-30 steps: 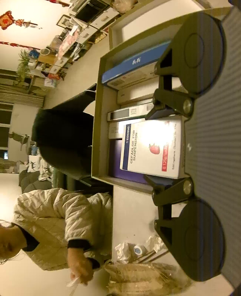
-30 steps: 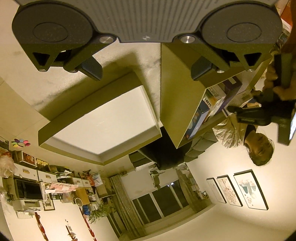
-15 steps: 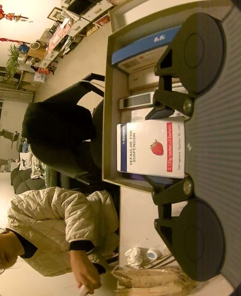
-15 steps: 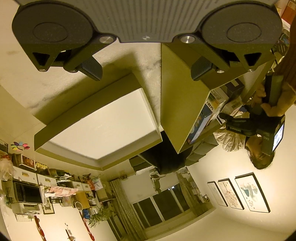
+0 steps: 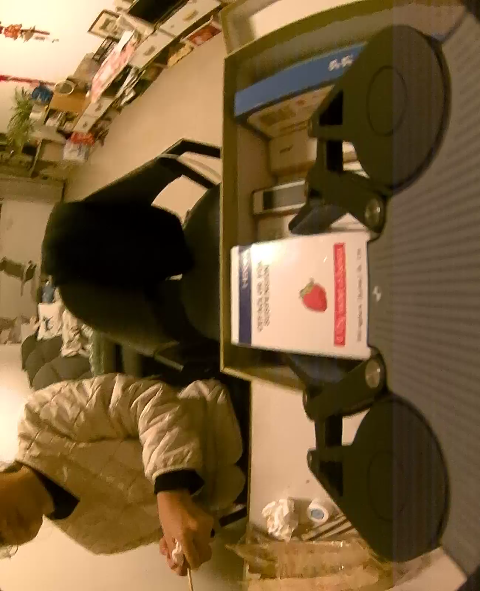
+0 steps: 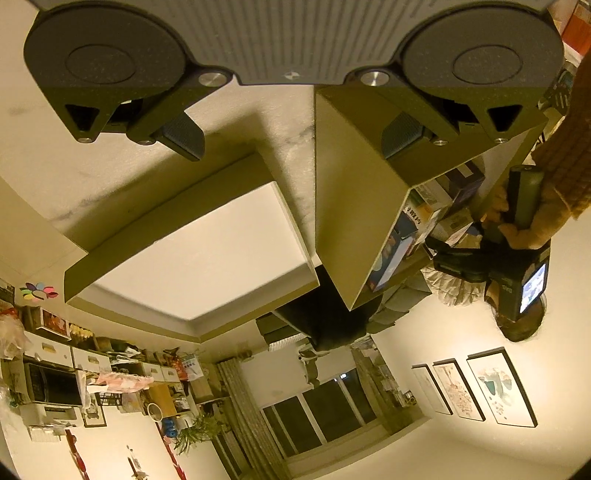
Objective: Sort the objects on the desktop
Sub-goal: 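Lower the Cefaclor box into the beige box and open the left gripper, then move the open left gripper back to the white Chinese-labelled strawberry box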
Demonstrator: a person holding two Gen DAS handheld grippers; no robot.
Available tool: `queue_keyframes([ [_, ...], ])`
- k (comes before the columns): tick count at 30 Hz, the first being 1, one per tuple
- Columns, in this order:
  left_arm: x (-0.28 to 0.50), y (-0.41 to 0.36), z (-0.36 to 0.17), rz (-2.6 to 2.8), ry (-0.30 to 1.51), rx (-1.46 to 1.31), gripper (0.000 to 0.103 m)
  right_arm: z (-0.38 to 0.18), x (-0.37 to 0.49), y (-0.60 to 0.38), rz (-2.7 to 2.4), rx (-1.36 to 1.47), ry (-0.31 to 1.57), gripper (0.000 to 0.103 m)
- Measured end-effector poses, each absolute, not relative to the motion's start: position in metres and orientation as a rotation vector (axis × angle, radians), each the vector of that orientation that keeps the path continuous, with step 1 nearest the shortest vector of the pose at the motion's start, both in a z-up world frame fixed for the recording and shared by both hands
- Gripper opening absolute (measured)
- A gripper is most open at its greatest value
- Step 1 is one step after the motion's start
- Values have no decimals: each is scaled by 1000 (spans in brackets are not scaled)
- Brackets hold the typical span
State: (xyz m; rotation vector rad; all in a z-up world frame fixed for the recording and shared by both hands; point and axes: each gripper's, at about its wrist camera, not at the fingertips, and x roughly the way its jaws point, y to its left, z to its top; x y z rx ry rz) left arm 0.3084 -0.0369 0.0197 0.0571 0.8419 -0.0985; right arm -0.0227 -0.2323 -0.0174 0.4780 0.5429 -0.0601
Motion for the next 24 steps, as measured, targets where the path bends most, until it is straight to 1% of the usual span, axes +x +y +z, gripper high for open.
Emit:
queue_keyframes([
  [2,306,-39,21,-117,856,58,85,-16,-24,-231,-60,475,541,102],
  [5,297,-40,27,-122,830,79,103,-13,-26,-230,-63,469,538,102],
  [14,269,-32,45,-125,792,137,103,-4,-35,-222,-50,447,525,102],
  [24,219,-9,54,-183,779,136,103,6,-46,-205,-26,407,521,102],
])
